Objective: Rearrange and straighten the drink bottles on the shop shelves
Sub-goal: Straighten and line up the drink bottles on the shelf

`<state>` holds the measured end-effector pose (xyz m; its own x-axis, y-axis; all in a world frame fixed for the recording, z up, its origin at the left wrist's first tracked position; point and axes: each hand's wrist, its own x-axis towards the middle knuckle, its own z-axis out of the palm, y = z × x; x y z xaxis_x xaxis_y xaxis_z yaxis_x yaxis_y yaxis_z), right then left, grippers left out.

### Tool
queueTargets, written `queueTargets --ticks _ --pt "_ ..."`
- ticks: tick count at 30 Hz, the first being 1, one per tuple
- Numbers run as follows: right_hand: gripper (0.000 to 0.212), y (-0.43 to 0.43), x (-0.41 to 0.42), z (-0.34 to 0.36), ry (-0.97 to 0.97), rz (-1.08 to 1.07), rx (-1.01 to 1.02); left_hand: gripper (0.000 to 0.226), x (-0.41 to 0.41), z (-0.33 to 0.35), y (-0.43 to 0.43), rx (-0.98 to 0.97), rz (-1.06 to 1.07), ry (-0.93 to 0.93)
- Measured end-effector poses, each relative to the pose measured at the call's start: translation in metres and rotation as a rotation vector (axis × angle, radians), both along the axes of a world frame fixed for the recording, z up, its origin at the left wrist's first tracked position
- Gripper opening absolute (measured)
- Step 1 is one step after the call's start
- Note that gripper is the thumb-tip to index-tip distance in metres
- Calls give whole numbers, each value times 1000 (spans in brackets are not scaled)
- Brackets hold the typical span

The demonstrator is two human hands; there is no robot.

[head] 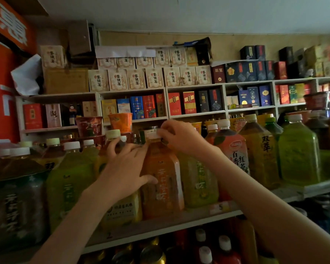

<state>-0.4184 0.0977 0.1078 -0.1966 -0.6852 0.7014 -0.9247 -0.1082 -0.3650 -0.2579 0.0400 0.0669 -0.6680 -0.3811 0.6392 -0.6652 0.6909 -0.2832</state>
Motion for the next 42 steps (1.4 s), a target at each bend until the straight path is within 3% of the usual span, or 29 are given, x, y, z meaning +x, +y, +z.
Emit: queueTargets --ticks 3,6,8,10,17,24,31,35,39,42 --pt "42 12 -26 7 -11 -91 -154 107 -2 -3 1 -15 3 73" --pt "44 15 -45 1 -79 -190 4 111 -9 -9 1 -101 -40 176" --pt "38 15 -50 -7 -9 -192 140 104 -20 -11 4 -184 -69 182" --pt "38 18 -49 -11 -45 -134 142 99 -36 -11 10 -222 -103 156" --pt "40 65 -89 -2 144 -206 -121 74 -96 -14 34 -247 -293 239" --pt "57 106 -182 -7 -10 -359 -89 66 -161 -12 61 -201 -321 311" --pt "47 99 -235 -4 -183 -156 26 73 -232 -18 84 -180 -160 379" --pt "40 83 -249 -5 -264 -83 -57 73 -256 -23 91 -183 0 375" --pt "30 84 -256 -2 -291 -8 -68 75 -252 -28 96 -162 42 321" --pt "28 92 -257 1 -353 164 21 78 -247 -20 106 -177 126 240"
